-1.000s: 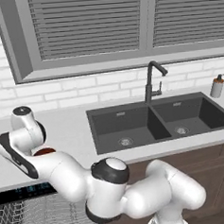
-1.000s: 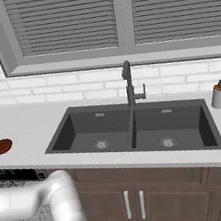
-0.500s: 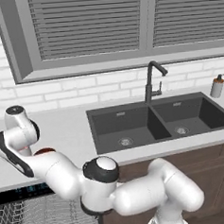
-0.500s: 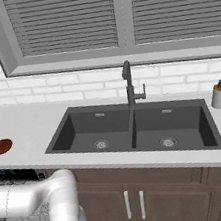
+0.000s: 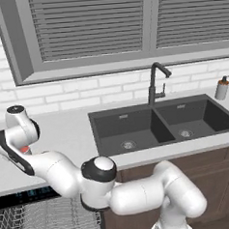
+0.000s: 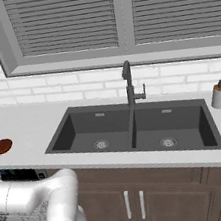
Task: Pick up the cup and bowl from the counter, place them in the dishwasher, and close the dishwasher door.
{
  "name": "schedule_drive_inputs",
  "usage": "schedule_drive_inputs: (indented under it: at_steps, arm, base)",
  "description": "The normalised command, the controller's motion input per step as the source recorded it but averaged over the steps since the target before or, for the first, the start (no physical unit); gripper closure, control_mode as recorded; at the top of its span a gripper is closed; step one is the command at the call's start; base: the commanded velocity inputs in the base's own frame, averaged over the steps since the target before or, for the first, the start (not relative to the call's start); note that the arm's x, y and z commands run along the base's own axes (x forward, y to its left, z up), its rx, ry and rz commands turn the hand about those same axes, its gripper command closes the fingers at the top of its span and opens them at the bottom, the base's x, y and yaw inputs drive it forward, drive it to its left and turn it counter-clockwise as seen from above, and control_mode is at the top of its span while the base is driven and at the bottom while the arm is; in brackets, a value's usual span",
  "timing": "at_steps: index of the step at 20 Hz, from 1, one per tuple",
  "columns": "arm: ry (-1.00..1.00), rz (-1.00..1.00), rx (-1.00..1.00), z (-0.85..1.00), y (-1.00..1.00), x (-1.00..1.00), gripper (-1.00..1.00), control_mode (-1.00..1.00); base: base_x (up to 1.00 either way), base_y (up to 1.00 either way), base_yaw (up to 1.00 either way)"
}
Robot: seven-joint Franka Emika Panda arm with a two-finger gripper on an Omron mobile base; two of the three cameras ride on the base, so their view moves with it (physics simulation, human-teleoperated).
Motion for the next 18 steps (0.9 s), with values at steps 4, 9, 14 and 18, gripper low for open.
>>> schedule_drive_inputs:
  at_steps: [4,9,14,18]
  arm:
    - [0.0,0.02,0.0,-0.15,0.16,0.09,-1.0,-1.0]
    - [0.0,0.01,-0.01,-0.06,0.17,0.0,-1.0,-1.0]
    - [0.0,0.03,0.0,-0.11,0.05,0.0,-1.0,-1.0]
    - [0.01,0.05,0.0,-0.22,0.0,0.06,-1.0,-1.0]
  base:
    - [0.0,0.0,0.0]
    - [0.0,0.0,0.0]
    - [0.0,0.0,0.0]
    - [0.0,0.0,0.0]
